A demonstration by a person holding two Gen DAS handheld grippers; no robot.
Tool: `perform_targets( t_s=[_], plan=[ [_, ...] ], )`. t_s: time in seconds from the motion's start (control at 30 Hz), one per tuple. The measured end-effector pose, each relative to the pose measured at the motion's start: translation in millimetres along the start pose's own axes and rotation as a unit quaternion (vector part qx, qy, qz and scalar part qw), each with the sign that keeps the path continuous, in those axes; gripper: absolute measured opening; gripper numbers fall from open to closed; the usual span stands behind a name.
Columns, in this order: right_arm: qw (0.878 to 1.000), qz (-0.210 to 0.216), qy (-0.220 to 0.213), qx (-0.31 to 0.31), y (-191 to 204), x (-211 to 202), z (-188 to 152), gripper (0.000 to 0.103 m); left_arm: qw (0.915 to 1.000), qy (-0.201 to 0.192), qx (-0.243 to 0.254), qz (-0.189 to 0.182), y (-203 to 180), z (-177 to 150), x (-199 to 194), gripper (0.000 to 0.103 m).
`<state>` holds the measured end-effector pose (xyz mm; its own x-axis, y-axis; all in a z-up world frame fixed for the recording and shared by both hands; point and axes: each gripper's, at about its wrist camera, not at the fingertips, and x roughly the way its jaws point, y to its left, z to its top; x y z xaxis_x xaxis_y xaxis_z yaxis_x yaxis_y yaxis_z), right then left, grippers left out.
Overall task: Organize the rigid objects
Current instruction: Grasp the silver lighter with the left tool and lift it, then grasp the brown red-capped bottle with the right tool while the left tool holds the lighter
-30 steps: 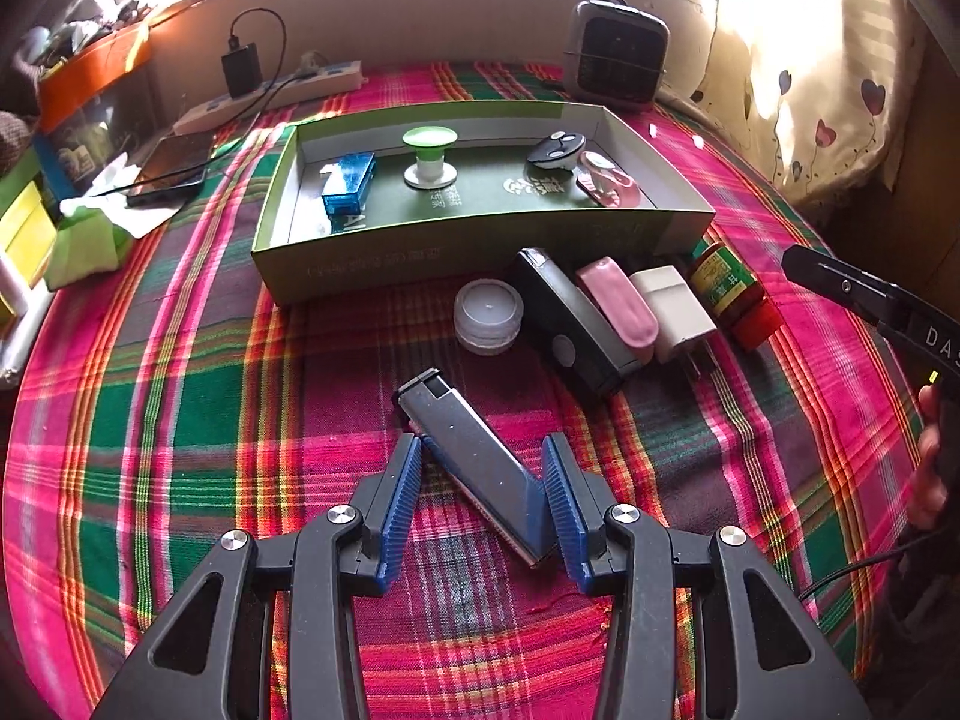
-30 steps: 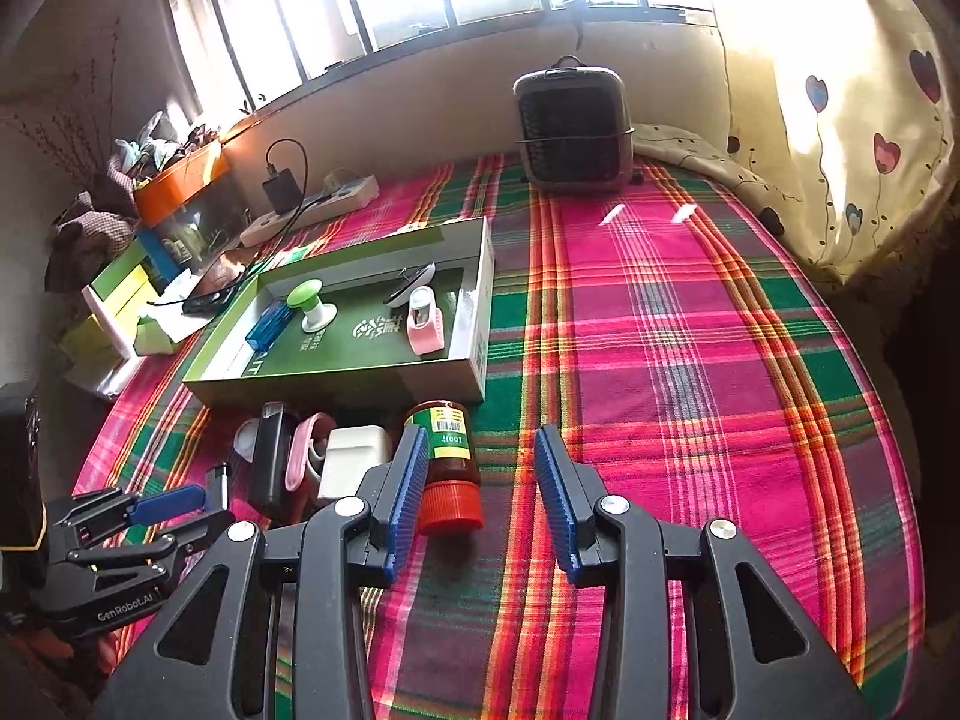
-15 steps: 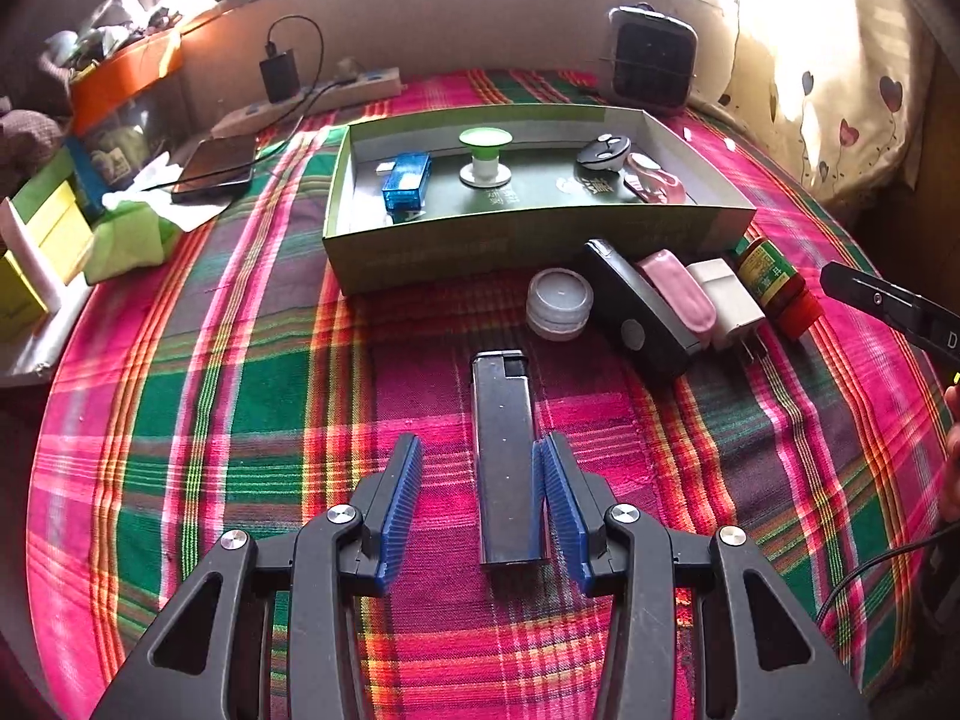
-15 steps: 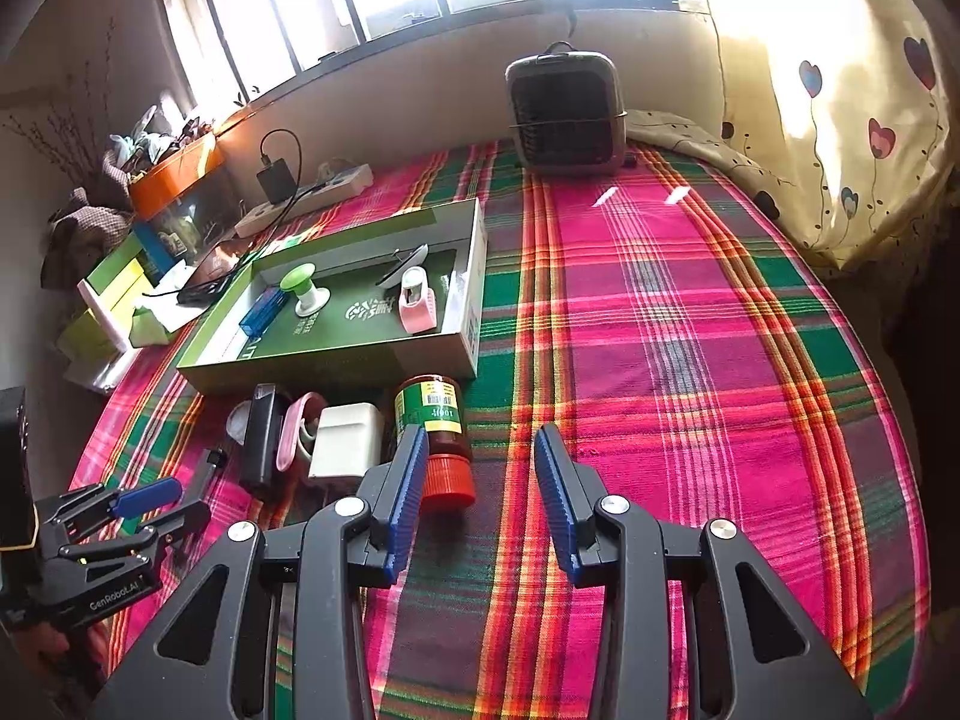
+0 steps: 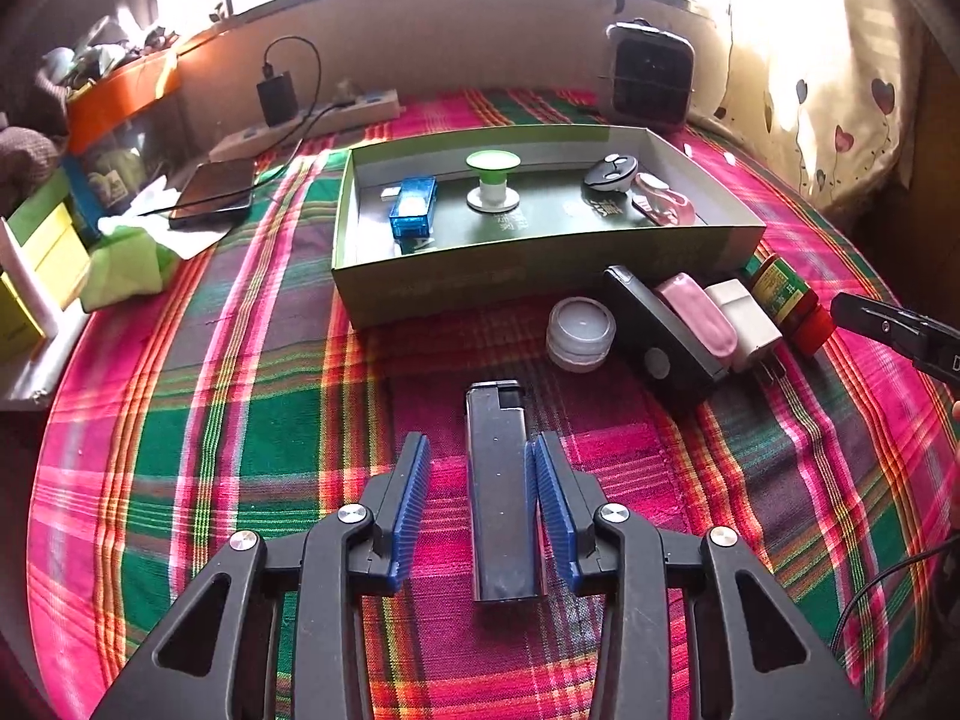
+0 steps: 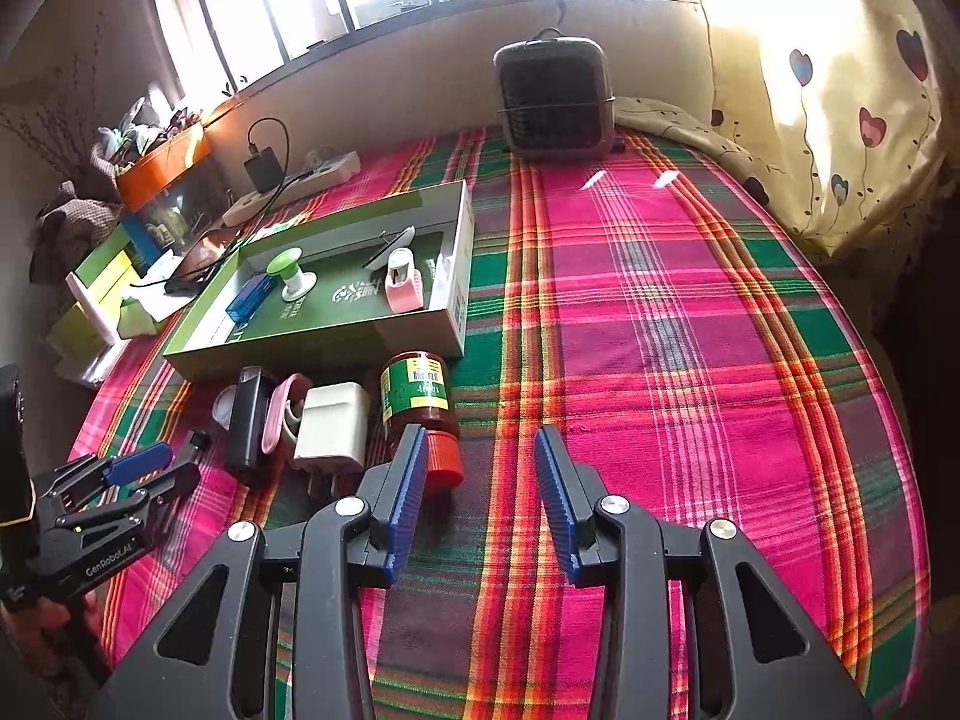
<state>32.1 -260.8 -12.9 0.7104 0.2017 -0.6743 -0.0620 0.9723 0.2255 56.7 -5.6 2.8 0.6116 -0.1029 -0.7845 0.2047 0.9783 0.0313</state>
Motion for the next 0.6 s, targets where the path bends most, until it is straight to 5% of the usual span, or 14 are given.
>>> perform_targets(
  t_s=[0.1,0.6],
  plan=[
    [1.000,-0.002,0.003,-0.002,1.1,1.5,-0.1,0.038,1.0000,-0.002,-0.008,-0.002,5.9,0.8,0.6,0.022],
    [1.000,-0.002,0.003,-0.007,7.5,3.2,-0.6,0.038,0.9989,-0.008,-0.041,-0.020,30.6,6.1,5.3,0.022]
  ],
)
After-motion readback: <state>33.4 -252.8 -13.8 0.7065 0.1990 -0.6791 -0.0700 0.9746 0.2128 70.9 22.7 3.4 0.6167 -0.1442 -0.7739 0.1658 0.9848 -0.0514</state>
